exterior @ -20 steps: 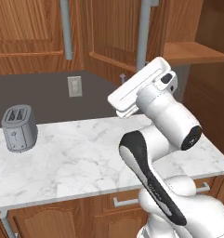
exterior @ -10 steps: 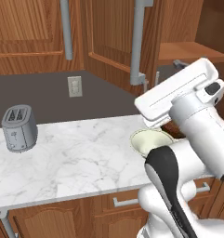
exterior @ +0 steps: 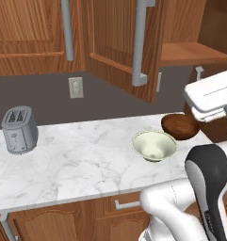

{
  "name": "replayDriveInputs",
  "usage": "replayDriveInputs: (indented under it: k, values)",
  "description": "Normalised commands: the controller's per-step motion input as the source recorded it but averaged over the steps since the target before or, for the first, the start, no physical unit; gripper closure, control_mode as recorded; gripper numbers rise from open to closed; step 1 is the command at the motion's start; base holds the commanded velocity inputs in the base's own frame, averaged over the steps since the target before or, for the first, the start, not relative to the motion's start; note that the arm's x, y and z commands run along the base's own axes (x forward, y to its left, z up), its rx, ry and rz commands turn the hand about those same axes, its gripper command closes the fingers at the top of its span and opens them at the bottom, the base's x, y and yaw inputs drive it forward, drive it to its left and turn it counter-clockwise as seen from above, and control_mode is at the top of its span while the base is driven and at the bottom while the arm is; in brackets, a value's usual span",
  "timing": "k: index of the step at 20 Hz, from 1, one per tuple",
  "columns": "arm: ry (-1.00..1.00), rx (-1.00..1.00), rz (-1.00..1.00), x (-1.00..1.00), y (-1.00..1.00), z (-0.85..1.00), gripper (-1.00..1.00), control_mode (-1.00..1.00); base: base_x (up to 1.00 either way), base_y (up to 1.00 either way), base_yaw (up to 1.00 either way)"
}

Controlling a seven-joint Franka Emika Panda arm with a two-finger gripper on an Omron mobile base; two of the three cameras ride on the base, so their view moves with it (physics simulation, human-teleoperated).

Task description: Open the cabinet. Pick the bowls from the counter and place them in the cabinet. Then close the cabinet.

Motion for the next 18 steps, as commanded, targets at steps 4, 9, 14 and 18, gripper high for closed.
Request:
replayDriveInputs:
  k: [4, 9, 14, 18]
  values:
    - [0.10, 0.33, 0.01, 0.00, -0.71, 0.00, -1.00, -1.00, 0.00, 0.00, 0.00]
    - [0.18, 0.37, 0.04, 0.09, -0.29, 0.00, -1.00, -1.00, 0.00, 0.00, 0.00]
    - [0.19, 0.34, 0.04, 0.25, -0.08, 0.00, -1.00, -1.00, 0.00, 0.00, 0.00]
    - [0.19, 0.27, 0.05, 0.41, -0.07, -0.09, -1.00, -1.00, 0.00, 0.00, 0.00]
